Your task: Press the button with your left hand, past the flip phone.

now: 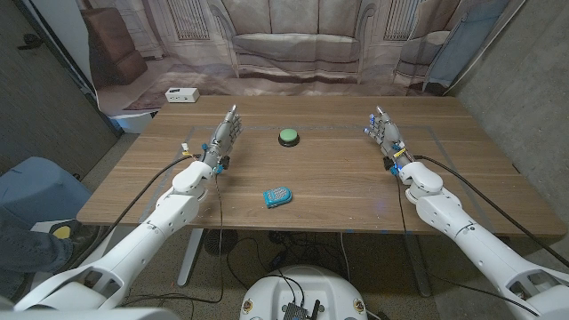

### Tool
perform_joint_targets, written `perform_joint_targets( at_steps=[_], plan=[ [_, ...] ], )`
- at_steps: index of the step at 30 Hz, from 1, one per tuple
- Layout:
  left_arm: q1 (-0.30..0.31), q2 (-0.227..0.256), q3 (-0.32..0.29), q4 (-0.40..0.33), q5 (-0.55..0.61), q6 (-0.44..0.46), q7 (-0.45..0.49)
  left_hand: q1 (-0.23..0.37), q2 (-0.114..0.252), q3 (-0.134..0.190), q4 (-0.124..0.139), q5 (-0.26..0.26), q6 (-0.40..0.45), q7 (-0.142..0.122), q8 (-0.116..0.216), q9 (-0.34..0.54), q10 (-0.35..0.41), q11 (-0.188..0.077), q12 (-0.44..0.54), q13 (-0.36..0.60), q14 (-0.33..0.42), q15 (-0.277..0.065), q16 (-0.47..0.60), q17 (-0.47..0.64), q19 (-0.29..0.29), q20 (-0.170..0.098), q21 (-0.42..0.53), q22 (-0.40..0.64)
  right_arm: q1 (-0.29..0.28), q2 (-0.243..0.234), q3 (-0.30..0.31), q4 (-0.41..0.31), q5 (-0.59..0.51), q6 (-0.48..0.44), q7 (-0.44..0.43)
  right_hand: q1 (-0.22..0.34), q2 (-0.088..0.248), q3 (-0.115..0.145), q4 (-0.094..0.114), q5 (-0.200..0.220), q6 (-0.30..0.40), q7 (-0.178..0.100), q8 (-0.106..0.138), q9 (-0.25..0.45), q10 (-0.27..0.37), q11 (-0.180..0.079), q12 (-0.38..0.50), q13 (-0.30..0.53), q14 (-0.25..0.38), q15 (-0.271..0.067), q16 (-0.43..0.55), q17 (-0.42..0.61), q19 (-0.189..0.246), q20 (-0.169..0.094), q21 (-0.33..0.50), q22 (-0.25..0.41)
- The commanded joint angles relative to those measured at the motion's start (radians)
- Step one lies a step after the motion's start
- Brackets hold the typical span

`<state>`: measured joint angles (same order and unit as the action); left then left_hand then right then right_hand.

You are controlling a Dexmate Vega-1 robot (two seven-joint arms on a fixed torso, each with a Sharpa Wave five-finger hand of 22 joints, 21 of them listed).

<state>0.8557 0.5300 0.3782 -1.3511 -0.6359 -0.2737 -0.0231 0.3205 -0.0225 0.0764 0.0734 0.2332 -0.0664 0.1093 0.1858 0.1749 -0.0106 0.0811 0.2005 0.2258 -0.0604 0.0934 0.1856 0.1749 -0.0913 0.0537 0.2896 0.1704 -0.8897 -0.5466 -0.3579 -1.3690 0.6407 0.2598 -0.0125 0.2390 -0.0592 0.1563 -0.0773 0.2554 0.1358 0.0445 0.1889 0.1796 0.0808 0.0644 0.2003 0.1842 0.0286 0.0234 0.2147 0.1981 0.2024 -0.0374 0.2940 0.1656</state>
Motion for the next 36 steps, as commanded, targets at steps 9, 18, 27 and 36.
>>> perform_joint_targets(
  at_steps=[9, 18, 27, 36],
  plan=[
    [0.066, 0.063, -0.004, -0.160, 0.088, -0.001, 0.081, 0.027, 0.004, 0.006, -0.008, 0.001, 0.050, 0.005, 0.018, 0.003, 0.043, 0.007, 0.021, -0.010, 0.046, 0.003, 0.017, 0.004, 0.026, 0.005, 0.000, 0.005, -0.112, -0.067, 0.040, -0.127, 0.003, 0.003, -0.036, 0.008, 0.001, 0.006, -0.001, 0.005, 0.009, -0.001, 0.004, 0.005, 0.010, 0.000, 0.005, 0.003, 0.013, 0.003, 0.004, 0.004, 0.013, -0.006, 0.001, 0.003],
    [0.050, 0.062, 0.000, -0.118, 0.138, -0.076, 0.065, 0.038, 0.008, 0.003, -0.017, -0.004, 0.125, -0.007, 0.032, 0.004, 0.107, 0.004, 0.039, -0.021, 0.107, -0.010, 0.027, 0.004, 0.068, 0.002, -0.006, 0.005, -0.131, -0.074, 0.056, -0.146, -0.004, 0.043, -0.034, 0.008, 0.002, 0.005, -0.002, 0.004, 0.010, -0.002, 0.005, 0.005, 0.015, 0.000, 0.006, 0.003, 0.015, 0.003, 0.004, 0.004, 0.016, -0.005, -0.002, 0.003],
    [0.035, 0.035, -0.002, -0.057, 0.171, -0.174, 0.061, 0.046, 0.008, -0.001, -0.025, -0.009, 0.180, -0.007, 0.036, 0.004, 0.158, 0.002, 0.051, -0.026, 0.164, -0.015, 0.033, 0.004, 0.121, -0.004, -0.006, 0.005, -0.139, -0.075, 0.058, -0.172, -0.020, 0.072, -0.032, 0.009, 0.004, 0.004, -0.003, 0.003, 0.012, -0.002, 0.005, 0.005, 0.026, -0.004, 0.008, 0.003, 0.028, 0.001, 0.007, 0.004, 0.032, -0.005, -0.003, 0.003],
    [0.019, 0.024, -0.007, -0.006, 0.216, -0.219, 0.089, 0.050, 0.010, -0.003, -0.029, -0.011, 0.218, -0.013, 0.039, 0.005, 0.190, -0.009, 0.057, -0.027, 0.199, -0.025, 0.035, 0.004, 0.156, -0.007, -0.005, 0.006, -0.149, -0.073, 0.059, -0.189, -0.025, 0.072, -0.043, 0.009, 0.006, 0.003, -0.004, 0.002, 0.018, -0.001, 0.007, 0.005, 0.036, -0.005, 0.010, 0.003, 0.035, 0.001, 0.009, 0.004, 0.040, -0.004, -0.005, 0.003]
  ],
)
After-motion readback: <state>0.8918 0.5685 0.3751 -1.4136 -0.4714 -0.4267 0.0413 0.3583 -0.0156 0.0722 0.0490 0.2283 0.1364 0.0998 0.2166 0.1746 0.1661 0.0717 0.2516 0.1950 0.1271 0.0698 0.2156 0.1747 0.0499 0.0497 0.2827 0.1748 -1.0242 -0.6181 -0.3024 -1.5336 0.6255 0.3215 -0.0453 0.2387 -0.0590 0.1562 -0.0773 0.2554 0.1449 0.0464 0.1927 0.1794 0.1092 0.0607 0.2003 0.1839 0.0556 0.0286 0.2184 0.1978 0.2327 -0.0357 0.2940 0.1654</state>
